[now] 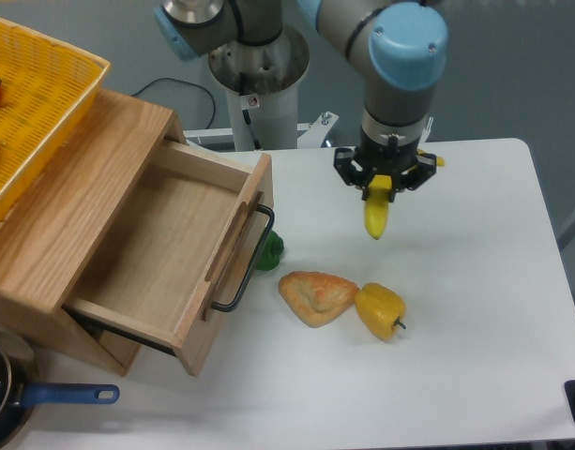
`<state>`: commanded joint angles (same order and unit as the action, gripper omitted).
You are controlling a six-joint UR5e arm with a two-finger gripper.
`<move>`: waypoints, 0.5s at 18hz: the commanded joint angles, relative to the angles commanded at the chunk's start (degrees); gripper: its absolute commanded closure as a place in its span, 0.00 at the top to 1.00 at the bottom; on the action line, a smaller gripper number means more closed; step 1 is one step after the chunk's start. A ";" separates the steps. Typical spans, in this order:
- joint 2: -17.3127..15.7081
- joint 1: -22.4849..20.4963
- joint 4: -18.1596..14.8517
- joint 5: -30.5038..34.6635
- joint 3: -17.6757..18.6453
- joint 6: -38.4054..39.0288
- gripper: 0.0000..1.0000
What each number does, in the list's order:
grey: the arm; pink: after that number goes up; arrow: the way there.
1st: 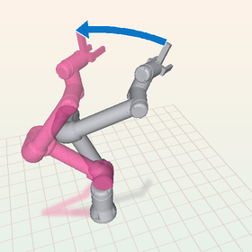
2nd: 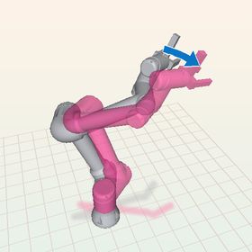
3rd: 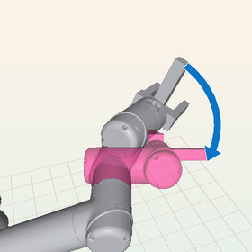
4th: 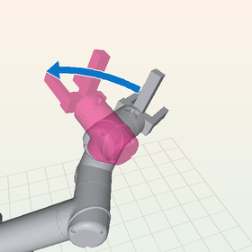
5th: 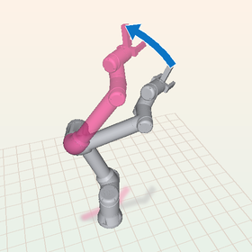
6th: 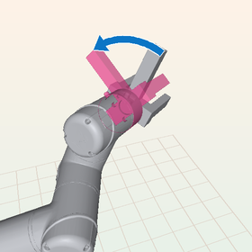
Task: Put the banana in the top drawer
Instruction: 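Lift the gripped yellow banana up off the table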
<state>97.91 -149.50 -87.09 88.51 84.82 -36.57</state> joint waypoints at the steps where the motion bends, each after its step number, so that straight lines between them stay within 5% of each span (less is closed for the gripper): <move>1: -0.09 0.09 -0.97 -0.44 -0.53 0.44 0.09; 9: -1.49 1.76 -4.75 -1.76 -1.50 5.01 0.09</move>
<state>96.42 -147.75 -91.84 86.75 83.32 -31.56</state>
